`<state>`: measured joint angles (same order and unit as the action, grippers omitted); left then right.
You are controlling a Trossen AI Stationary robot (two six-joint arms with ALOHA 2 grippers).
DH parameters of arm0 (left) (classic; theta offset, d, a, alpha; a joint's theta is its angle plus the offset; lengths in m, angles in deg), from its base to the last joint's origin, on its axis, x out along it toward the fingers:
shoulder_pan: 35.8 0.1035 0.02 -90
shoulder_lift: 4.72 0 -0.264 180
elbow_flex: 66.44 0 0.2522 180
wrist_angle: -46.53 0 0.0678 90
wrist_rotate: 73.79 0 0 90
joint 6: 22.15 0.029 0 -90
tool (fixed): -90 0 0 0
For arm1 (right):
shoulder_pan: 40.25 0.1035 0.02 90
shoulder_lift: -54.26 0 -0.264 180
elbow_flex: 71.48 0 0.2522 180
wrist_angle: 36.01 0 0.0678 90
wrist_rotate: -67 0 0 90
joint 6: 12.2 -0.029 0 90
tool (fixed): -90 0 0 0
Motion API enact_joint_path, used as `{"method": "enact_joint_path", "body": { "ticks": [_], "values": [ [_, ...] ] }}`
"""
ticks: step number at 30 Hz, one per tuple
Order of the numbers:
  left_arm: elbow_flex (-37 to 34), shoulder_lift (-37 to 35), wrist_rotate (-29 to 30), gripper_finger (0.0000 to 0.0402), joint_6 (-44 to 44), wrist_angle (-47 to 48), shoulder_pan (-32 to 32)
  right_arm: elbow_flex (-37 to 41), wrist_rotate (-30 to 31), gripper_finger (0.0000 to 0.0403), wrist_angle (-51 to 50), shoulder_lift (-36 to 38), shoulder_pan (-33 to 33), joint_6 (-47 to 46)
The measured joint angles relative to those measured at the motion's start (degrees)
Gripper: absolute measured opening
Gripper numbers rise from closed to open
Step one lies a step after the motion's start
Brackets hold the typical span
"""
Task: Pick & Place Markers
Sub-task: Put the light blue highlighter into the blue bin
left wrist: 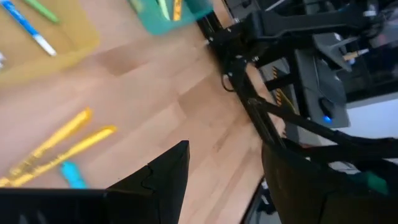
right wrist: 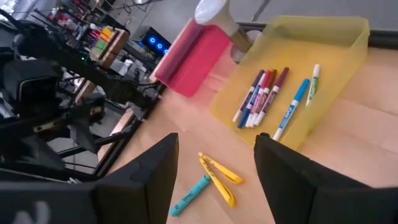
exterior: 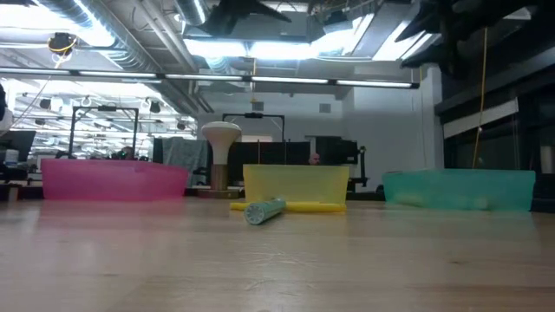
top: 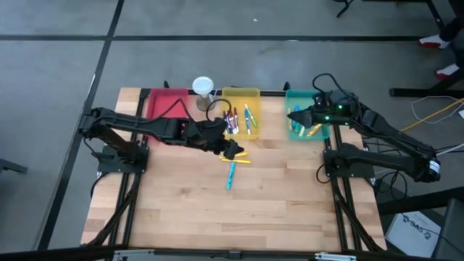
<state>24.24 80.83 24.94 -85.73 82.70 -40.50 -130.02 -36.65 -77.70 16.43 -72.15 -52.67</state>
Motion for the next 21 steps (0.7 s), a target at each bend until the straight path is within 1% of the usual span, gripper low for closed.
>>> {"method": "enact_joint_path", "body": {
  "ticks": [3, 9, 11, 14, 21],
  "values": [
    [0.1, 0.6, 0.5, 0.0194, -1.0, -4.6, -1.1, 0.0, 0.0, 0.0205, 0.0, 0.8, 0.0, 0.3],
    [0.0, 2.9, 0.7, 0.0193, -3.6, -10.6, -2.8, 0.0, 0.0, 0.0205, 0.0, 1.0, 0.0, 0.5],
    [0.0, 3.9, 0.5, 0.0193, -4.6, -14.4, -3.4, 0.0, 0.0, 0.0205, 0.0, 1.0, 0.0, 0.6],
    [0.0, 4.9, 0.5, 0.0193, -6.1, -16.4, -4.1, 0.0, -0.1, 0.0205, 0.0, 1.0, 0.0, 0.6],
    [0.0, 6.5, 0.8, 0.0193, -9.5, -14.2, -5.2, 0.0, -0.5, 0.0205, -0.1, 1.0, 0.0, 1.9]
  ]
}}
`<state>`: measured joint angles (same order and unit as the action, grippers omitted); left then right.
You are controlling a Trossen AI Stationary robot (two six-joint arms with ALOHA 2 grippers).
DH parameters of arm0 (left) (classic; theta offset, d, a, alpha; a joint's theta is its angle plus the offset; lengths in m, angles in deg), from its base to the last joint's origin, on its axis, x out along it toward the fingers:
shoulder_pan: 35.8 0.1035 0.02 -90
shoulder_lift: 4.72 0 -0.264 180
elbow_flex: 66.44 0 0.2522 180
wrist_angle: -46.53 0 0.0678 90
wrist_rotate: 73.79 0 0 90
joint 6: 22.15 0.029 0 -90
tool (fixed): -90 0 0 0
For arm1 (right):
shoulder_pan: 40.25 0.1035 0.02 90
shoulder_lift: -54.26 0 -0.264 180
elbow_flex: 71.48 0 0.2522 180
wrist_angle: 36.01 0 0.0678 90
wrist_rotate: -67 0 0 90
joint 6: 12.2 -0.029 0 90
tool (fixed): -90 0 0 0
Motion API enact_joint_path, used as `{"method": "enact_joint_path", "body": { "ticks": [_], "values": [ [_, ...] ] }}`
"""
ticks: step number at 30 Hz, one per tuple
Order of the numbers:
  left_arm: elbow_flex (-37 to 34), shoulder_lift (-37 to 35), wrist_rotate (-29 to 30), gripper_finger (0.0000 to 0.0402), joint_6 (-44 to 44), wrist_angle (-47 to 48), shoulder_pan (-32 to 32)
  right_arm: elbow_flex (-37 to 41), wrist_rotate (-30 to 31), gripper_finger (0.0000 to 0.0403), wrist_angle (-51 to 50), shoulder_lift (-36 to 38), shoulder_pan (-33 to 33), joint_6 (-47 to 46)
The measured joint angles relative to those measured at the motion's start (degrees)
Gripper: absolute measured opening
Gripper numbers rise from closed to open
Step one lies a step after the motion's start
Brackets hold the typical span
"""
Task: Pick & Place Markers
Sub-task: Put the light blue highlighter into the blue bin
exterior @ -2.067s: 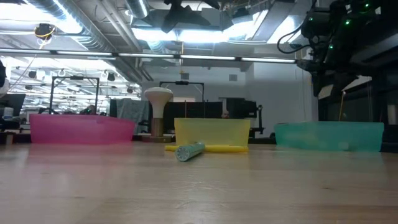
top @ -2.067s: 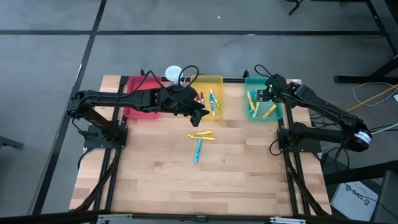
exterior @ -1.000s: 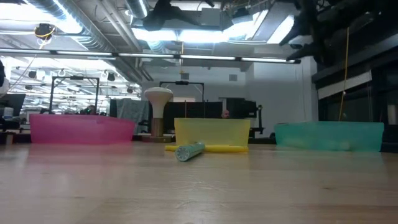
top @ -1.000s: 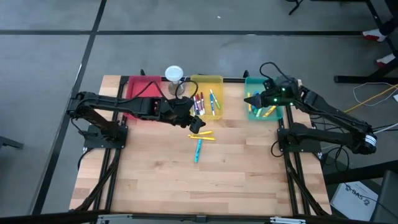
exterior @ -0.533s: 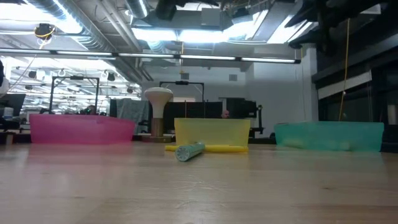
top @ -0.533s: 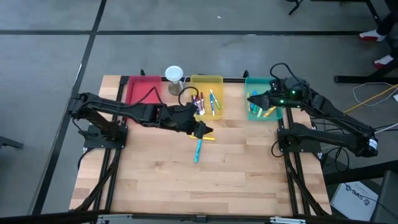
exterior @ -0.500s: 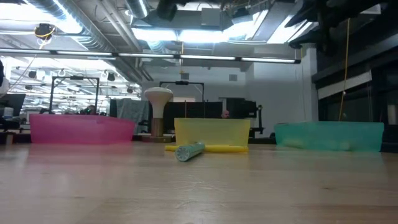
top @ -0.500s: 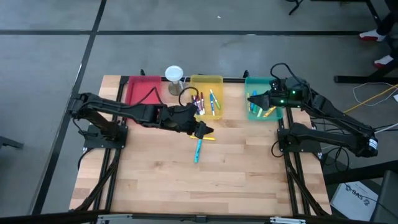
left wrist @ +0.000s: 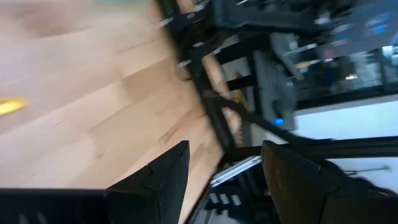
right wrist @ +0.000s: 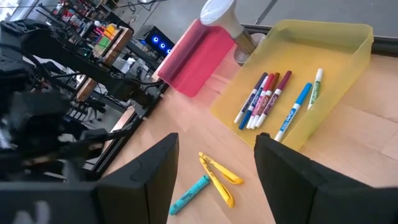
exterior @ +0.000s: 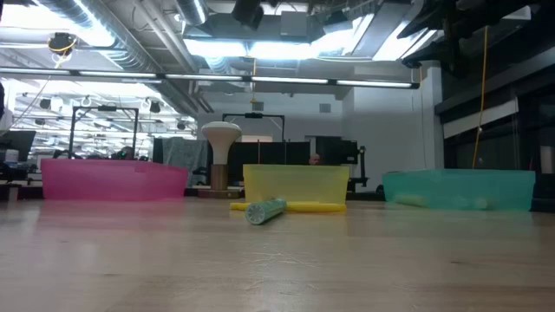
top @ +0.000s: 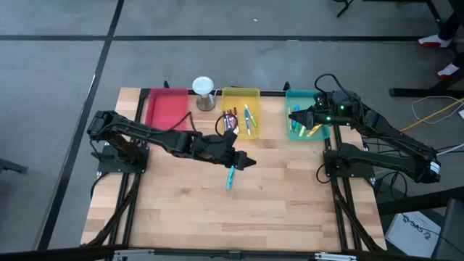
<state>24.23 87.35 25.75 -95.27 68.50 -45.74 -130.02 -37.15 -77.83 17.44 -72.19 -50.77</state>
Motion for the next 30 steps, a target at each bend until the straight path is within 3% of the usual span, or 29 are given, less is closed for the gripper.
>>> {"method": "enact_joint_path", "body": {
  "ticks": [9, 17, 30],
  "values": [
    [0.0, 5.3, -0.6, 0.0193, -6.1, 7.9, -0.1, 0.0, 0.0, 0.0205, -0.1, 0.0, 0.0, 0.3],
    [0.0, 10.4, -5.7, 0.0193, -9.6, 11.9, 0.8, 0.0, 0.0, 0.0205, -0.6, 0.0, 0.0, 0.3],
    [0.0, 12.5, -9.6, 0.0193, -10.3, 27.8, 3.0, 0.0, -0.1, 0.0205, -1.8, 0.0, 0.0, 0.2]
  ]
}}
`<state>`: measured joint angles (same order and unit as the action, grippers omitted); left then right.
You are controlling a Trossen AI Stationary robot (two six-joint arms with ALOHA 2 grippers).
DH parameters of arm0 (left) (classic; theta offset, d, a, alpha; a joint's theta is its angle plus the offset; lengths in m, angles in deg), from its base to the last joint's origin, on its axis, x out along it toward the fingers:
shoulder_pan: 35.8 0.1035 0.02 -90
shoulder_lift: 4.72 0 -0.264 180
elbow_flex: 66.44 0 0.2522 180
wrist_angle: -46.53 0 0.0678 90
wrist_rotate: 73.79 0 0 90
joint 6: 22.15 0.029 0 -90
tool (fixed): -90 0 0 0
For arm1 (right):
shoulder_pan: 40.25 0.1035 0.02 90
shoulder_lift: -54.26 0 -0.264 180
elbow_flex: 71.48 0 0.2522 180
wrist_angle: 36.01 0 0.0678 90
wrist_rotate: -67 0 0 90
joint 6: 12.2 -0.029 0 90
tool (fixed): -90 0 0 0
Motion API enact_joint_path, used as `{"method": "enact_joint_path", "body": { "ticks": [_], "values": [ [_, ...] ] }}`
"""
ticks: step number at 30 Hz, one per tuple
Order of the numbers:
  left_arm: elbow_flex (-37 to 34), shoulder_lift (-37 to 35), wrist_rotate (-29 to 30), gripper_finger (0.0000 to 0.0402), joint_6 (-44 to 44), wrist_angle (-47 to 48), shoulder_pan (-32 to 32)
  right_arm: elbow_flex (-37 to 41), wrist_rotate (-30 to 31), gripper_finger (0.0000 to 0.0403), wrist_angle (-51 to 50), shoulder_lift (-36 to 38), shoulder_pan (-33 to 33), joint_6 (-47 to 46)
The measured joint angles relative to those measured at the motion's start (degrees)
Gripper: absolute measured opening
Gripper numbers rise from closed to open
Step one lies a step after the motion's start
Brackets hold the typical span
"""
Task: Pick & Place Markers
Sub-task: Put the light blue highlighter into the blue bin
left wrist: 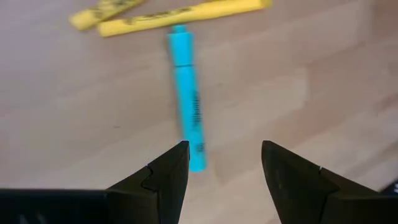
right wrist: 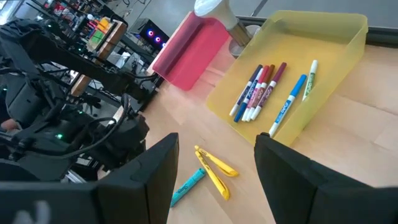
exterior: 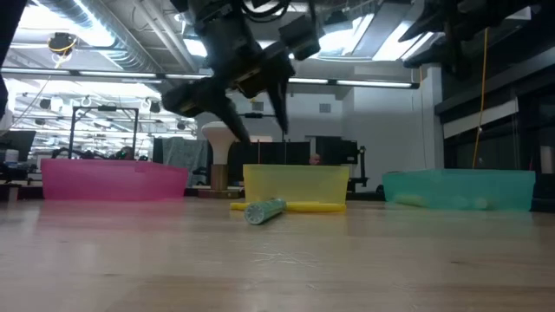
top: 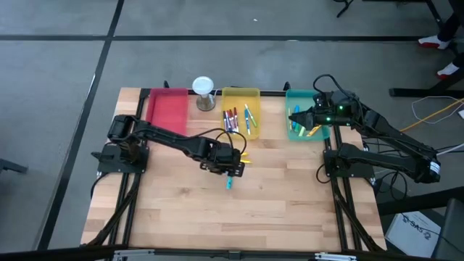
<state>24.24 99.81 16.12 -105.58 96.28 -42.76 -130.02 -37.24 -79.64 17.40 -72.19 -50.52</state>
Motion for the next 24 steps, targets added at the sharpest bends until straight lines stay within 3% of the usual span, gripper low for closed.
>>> {"method": "enact_joint_path", "body": {
  "ticks": [13, 24],
  "values": [
    [0.0, 0.0, 0.1, 0.0193, 0.2, 2.0, 0.0, 0.0, 0.0, 0.0205, -1.8, 0.0, 0.0, 1.1],
    [2.0, 6.5, -4.7, 0.0193, 0.8, -2.4, 0.0, 0.0, 0.1, 0.0205, -1.7, 0.0, 0.0, 1.3]
  ]
}}
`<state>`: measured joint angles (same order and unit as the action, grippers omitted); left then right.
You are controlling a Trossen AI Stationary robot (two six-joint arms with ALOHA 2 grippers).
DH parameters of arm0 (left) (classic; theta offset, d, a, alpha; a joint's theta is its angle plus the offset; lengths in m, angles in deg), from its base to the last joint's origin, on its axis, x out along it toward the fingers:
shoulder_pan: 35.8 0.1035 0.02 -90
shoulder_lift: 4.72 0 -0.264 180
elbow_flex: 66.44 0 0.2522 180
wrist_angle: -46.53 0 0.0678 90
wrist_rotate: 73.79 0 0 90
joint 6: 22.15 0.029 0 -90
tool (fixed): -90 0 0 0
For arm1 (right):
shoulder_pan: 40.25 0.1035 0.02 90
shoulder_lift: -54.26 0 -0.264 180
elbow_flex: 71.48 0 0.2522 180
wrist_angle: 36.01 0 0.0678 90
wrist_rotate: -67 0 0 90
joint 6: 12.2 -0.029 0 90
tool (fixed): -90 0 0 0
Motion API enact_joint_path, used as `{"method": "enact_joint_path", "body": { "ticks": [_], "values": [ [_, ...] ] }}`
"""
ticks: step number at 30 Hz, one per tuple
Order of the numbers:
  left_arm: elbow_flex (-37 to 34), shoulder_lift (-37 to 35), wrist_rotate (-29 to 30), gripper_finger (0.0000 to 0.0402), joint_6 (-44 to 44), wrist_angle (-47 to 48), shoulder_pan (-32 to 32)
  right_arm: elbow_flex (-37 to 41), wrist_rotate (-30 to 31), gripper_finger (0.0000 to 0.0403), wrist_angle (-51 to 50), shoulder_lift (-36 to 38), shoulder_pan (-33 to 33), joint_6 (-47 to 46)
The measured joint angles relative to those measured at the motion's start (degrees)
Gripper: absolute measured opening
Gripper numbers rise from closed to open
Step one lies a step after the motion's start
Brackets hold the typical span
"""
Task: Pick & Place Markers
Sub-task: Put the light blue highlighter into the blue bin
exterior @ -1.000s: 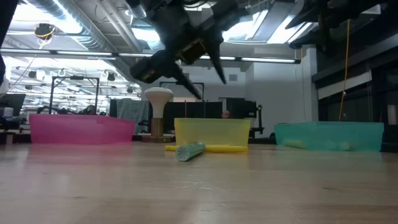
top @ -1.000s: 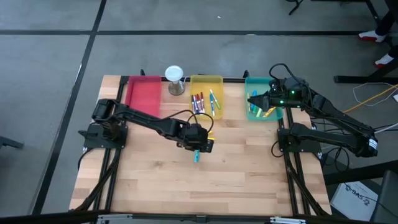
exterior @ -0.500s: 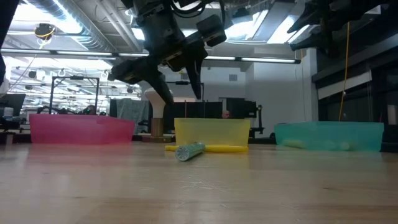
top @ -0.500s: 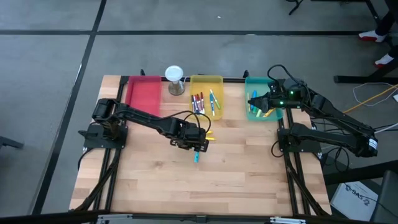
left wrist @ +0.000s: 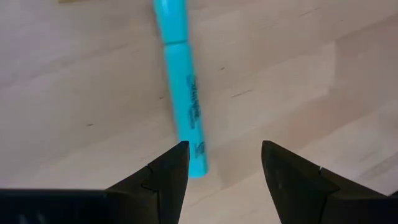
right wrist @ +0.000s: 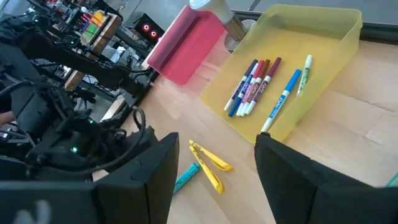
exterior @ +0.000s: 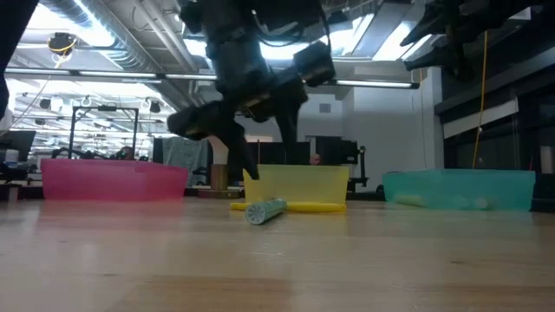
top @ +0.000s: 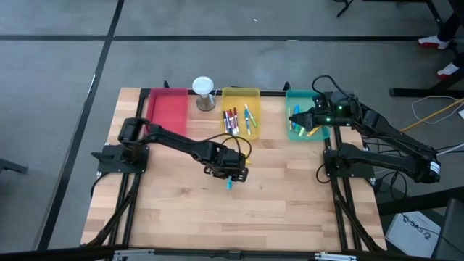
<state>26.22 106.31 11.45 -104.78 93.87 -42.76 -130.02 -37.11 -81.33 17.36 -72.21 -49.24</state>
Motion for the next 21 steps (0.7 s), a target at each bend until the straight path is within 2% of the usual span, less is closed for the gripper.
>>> {"method": "enact_joint_path", "body": {
  "ticks": [12, 21],
  "values": [
    [12.3, 9.6, 1.4, 0.0193, 6.2, 10.7, 0.8, 0.0, 0.0, 0.0205, 0.0, -0.1, 0.0, 0.0],
    [13.2, 9.8, 3.4, 0.0193, 6.8, 15.2, 0.6, 0.0, 0.0, 0.0205, 0.0, -0.1, 0.0, 0.0]
  ]
}}
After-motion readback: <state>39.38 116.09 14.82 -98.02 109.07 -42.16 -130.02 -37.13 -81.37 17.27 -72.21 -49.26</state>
